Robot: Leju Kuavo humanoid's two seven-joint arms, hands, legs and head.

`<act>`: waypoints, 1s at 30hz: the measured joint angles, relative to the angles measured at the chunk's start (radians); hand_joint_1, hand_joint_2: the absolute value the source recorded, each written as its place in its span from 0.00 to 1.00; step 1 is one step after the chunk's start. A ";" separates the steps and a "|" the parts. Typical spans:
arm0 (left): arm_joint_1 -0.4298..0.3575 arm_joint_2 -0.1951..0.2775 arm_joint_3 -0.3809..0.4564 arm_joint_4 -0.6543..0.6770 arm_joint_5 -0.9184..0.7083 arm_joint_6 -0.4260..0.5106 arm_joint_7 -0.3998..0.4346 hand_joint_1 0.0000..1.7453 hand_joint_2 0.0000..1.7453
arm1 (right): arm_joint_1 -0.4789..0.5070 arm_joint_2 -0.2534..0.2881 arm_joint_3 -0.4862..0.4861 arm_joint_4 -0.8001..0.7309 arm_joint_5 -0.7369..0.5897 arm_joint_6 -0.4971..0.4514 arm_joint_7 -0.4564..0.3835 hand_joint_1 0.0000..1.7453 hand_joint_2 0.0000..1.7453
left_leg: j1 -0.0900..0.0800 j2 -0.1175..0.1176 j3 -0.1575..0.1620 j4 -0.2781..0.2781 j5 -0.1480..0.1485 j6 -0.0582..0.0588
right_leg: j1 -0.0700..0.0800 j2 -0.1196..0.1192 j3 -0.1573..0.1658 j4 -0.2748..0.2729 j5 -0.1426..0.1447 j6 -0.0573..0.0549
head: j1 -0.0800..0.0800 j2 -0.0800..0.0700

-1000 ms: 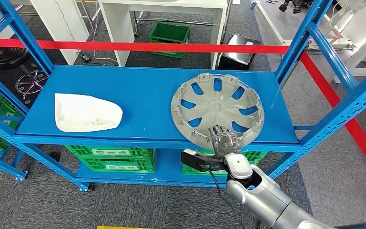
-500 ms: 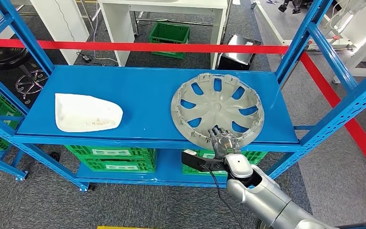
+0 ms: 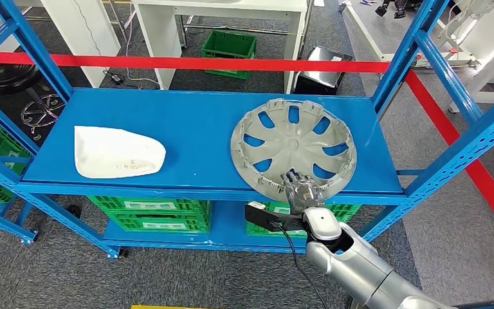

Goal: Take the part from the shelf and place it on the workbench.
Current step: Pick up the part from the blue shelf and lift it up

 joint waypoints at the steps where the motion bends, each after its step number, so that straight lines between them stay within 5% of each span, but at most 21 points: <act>1: 0.000 0.000 0.000 0.000 0.000 0.000 0.000 0.00 0.00 | 0.000 0.000 0.000 0.000 0.000 0.000 0.000 0.00 1.00 | 0.000 0.000 0.000 0.000 0.000 0.000 | 0.000 0.000 0.000 0.000 0.000 0.000 | 0.000 0.000; 25: -0.023 0.011 0.000 0.000 -0.016 0.016 -0.006 0.00 0.00 | -0.046 0.021 0.000 0.033 -0.025 -0.071 -0.054 0.00 1.00 | 0.000 0.000 0.000 0.000 0.001 -0.001 | 0.000 0.000 0.000 0.001 0.000 0.000 | 0.000 0.000; 30: -0.023 0.012 0.000 0.000 -0.017 0.012 -0.006 0.00 0.00 | -0.048 0.025 0.000 0.046 -0.030 -0.078 -0.056 0.42 1.00 | 0.000 0.000 0.000 0.000 0.001 -0.001 | 0.000 0.000 0.000 0.001 0.000 0.000 | 0.000 0.000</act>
